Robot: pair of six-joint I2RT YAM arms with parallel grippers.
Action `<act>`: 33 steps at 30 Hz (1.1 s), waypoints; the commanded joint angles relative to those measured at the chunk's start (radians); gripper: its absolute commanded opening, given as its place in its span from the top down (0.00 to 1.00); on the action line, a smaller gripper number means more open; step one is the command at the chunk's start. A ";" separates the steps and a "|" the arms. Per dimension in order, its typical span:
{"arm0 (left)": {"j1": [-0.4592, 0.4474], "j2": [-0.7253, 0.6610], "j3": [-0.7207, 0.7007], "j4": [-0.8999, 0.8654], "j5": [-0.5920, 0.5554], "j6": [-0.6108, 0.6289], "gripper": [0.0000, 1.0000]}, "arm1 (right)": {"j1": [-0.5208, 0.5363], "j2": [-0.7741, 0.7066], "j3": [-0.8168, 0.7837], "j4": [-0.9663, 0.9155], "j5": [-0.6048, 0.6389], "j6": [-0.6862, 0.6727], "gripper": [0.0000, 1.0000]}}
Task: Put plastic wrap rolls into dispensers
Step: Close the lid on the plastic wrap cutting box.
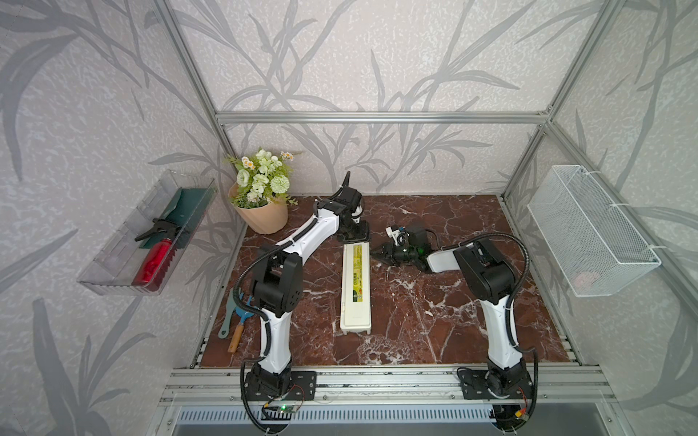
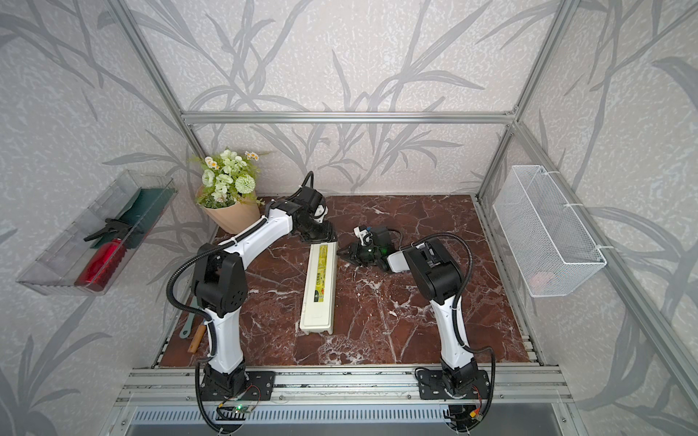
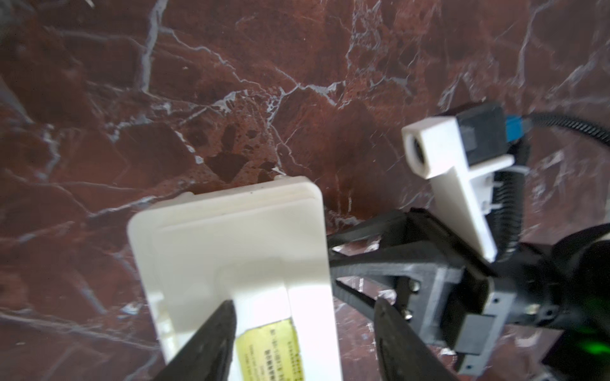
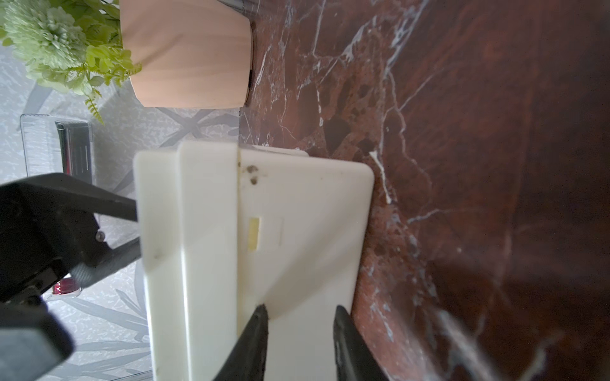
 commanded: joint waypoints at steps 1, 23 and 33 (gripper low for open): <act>-0.009 0.017 0.053 -0.156 -0.123 0.026 0.21 | 0.002 0.026 0.020 0.035 -0.018 0.005 0.66; -0.023 0.115 0.102 -0.164 -0.160 0.073 0.17 | -0.005 0.087 -0.030 0.228 -0.078 0.097 0.90; -0.036 0.121 0.099 -0.164 -0.226 0.080 0.16 | -0.002 0.098 -0.025 0.234 -0.082 0.102 0.96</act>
